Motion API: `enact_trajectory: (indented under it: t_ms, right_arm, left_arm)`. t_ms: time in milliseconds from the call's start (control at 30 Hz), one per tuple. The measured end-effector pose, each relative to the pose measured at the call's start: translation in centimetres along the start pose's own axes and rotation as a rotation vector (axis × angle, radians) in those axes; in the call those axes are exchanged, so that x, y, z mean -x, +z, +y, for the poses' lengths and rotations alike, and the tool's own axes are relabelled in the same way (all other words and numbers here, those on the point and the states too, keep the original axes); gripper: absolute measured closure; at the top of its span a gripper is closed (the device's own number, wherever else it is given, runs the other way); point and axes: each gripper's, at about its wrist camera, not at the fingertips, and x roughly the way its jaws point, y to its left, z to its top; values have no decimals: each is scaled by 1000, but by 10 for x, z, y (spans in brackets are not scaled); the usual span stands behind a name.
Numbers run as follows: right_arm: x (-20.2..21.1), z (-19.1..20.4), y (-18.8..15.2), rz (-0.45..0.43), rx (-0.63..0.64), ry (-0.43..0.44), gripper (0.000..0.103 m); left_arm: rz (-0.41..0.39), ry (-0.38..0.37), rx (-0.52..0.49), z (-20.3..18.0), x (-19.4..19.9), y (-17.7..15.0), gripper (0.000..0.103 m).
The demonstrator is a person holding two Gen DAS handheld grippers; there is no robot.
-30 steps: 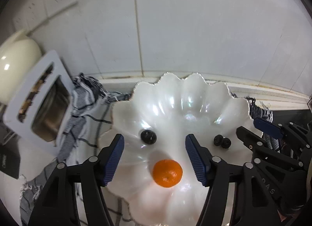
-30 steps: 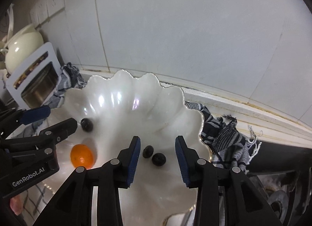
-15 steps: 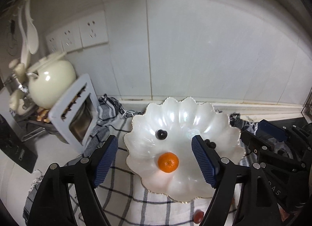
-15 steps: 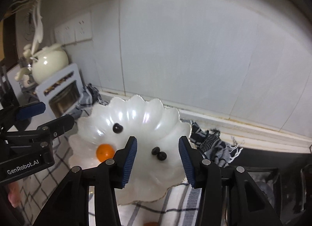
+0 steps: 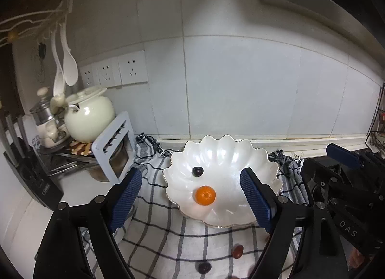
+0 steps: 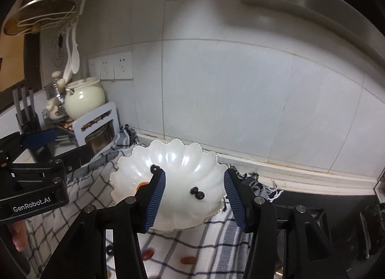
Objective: Organize fruits
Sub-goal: 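Open both grippers to drop the dark grapes into the bowl and withdraw, then move both grippers back over the cloth toward the remaining fruits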
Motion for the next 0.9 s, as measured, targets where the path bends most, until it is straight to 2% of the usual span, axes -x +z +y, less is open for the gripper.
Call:
enact_trajectory:
  t_ms: [467, 900]
  right_arm:
    - [34, 7, -29, -21, 1, 45, 51]
    - [47, 19, -62, -4, 32, 81, 51]
  left_arm:
    - [-37, 67, 3, 1, 47, -34, 18]
    - [-19, 45, 19, 2, 66, -67, 18]
